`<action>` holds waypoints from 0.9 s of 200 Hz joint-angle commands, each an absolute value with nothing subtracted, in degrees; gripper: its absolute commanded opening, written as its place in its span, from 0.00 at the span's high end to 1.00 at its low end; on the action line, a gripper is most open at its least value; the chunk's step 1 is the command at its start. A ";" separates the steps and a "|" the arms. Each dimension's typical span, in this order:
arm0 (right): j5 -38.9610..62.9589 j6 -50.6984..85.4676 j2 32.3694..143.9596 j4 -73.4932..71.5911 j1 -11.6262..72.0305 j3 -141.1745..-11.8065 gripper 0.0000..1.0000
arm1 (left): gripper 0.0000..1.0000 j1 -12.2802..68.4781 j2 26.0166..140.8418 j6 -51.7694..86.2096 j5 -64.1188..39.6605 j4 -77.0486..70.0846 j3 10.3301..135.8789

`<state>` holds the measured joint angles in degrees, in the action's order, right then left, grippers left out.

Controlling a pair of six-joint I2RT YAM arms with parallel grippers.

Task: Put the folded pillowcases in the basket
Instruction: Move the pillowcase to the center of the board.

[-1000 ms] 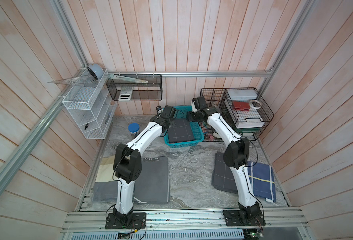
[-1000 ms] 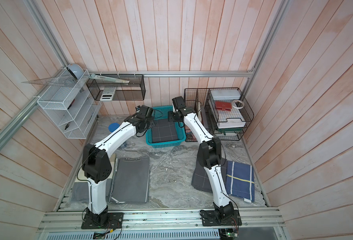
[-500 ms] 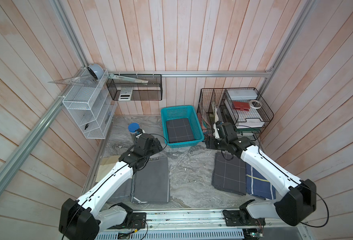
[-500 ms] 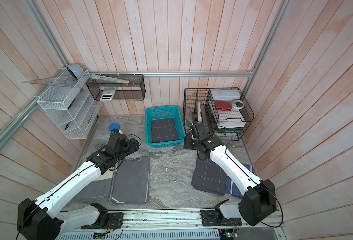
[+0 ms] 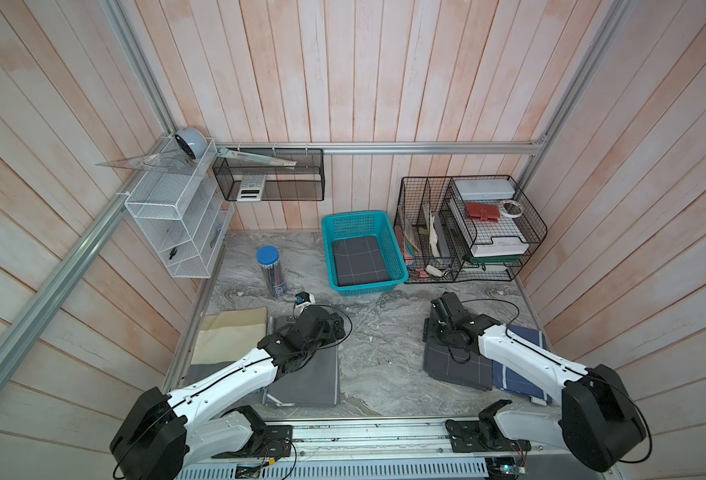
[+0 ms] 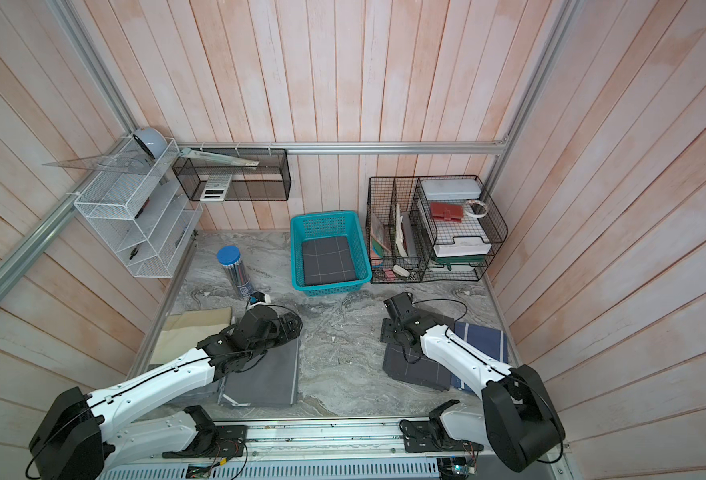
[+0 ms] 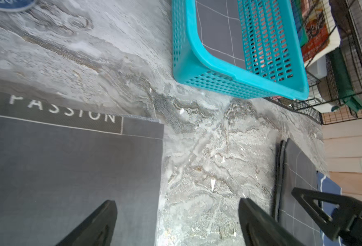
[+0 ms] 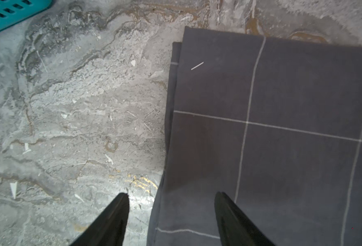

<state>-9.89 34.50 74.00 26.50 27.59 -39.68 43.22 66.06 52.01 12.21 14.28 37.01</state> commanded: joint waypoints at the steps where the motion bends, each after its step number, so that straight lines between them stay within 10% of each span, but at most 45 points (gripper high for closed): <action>1: -11.45 33.62 77.53 25.69 27.30 -42.27 0.30 | 0.04 44.73 67.04 54.03 14.33 10.06 37.21; 180: -2.00 40.12 90.79 23.56 46.23 -54.16 0.30 | 0.02 45.87 67.88 57.74 19.38 11.85 34.55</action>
